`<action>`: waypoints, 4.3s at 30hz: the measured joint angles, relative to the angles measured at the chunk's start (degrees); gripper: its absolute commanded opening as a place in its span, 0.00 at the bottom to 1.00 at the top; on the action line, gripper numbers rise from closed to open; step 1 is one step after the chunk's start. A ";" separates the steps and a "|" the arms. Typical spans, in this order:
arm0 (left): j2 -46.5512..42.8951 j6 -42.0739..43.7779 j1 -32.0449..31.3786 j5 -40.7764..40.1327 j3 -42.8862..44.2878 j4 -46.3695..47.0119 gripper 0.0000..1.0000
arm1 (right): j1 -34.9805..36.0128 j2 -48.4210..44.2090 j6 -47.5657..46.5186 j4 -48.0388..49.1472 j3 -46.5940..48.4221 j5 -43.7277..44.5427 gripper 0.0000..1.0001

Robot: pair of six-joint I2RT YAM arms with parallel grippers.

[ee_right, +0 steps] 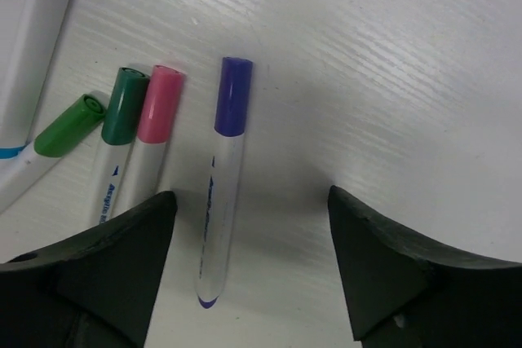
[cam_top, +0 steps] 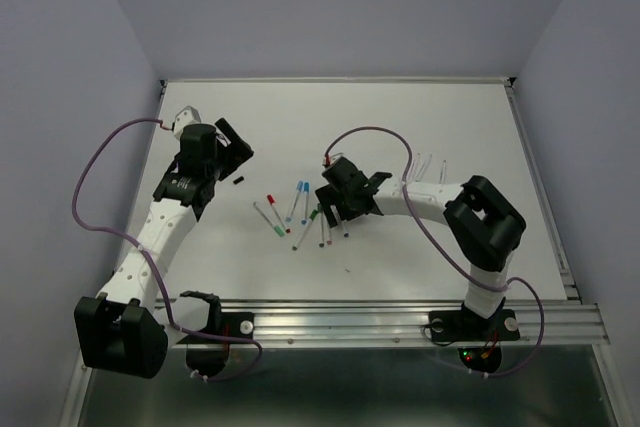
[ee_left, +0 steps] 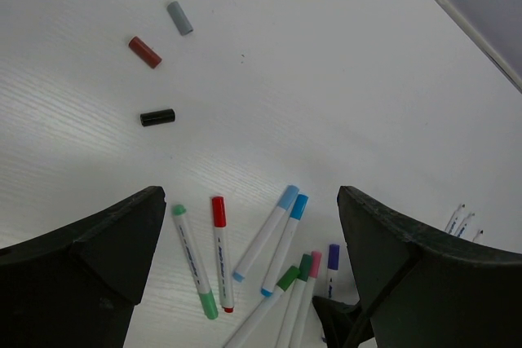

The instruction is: Open the pen caps

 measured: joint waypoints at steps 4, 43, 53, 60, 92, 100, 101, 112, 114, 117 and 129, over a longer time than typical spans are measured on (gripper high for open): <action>0.00 0.02 0.00 -0.02 0.00 0.00 0.99 | 1.01 0.90 0.37 0.61 0.76 -0.31 0.32; 0.92 -1.73 -13.05 31.36 -6.47 29.16 0.88 | -2.45 -27.93 -1.42 19.76 -8.15 -22.69 0.01; 1.75 -2.78 -13.97 31.69 -6.49 30.75 0.60 | -2.47 -28.79 0.02 24.68 -8.24 -26.47 0.01; 2.60 -3.30 -14.86 31.65 -6.47 31.06 0.33 | -2.47 -28.13 -0.02 25.49 -8.17 -28.35 0.01; 9.94 -5.92 -10.27 12.48 2.60 23.80 0.00 | 5.35 -28.98 -4.13 17.97 -25.38 -52.37 0.01; 10.14 -8.61 -8.92 11.58 3.72 29.55 0.00 | 4.24 -31.17 -0.68 15.23 -24.57 -44.09 0.10; 10.14 -8.63 -8.92 12.00 3.63 29.53 0.00 | 3.67 -31.76 -0.74 14.99 -23.76 -42.38 0.23; 11.23 -8.66 -13.90 20.17 1.05 30.97 0.00 | -8.37 -29.79 -3.72 14.78 -10.27 -28.22 0.72; 12.61 -8.68 -15.74 21.40 1.05 31.45 0.00 | -8.39 -28.37 -4.66 14.73 -8.85 -27.74 0.73; 14.91 -8.66 -17.70 22.62 1.09 31.98 0.00 | -8.46 -27.50 -5.70 14.64 -8.07 -27.26 0.72; 19.19 -9.51 -20.70 27.30 1.62 34.64 0.00 | -9.27 -25.55 -7.02 14.71 -6.73 -25.40 0.16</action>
